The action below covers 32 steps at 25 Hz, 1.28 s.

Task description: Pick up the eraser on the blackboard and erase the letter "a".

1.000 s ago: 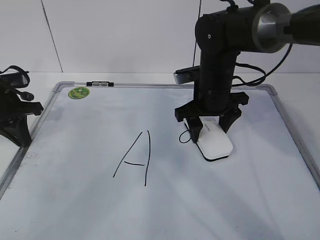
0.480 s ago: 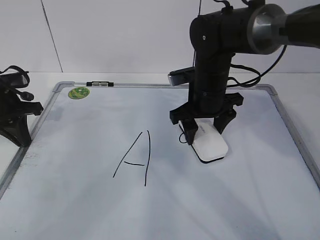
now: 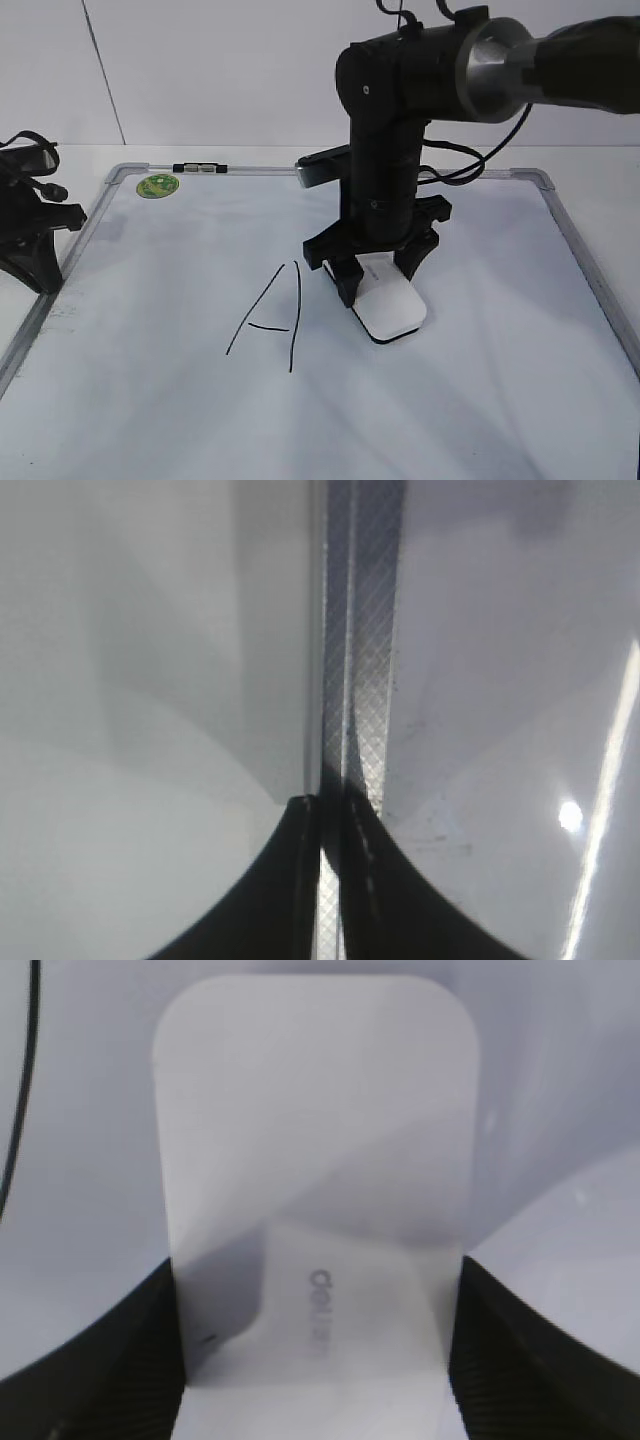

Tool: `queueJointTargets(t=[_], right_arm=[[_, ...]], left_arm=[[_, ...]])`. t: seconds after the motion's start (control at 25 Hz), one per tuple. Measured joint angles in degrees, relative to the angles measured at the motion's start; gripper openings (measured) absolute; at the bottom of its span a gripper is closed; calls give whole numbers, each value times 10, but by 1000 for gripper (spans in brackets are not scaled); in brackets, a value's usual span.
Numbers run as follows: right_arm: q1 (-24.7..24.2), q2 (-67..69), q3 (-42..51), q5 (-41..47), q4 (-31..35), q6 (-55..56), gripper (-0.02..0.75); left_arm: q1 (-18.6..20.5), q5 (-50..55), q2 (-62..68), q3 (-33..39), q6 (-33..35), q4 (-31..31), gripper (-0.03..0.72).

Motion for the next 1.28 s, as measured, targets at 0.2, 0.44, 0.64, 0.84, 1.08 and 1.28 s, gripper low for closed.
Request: queueJointTargets(t=[0.2, 0.44, 0.64, 0.84, 1.08, 1.28], right_arm=[[19, 0, 0, 0, 2, -2, 561], [23, 0, 0, 0, 4, -4, 561], [23, 0, 0, -1, 4, -4, 561], [28, -12, -5, -3, 6, -3, 561], [29, -68, -31, -3, -36, 17, 561], [29, -87, -32, -2, -86, 45, 561]], left_arm=[[0, 0, 0, 0, 0, 0, 17], [0, 0, 0, 0, 0, 0, 17], [0, 0, 0, 0, 0, 0, 17], [0, 0, 0, 0, 0, -1, 17], [0, 0, 0, 0, 0, -1, 17], [0, 0, 0, 0, 1, -1, 17]])
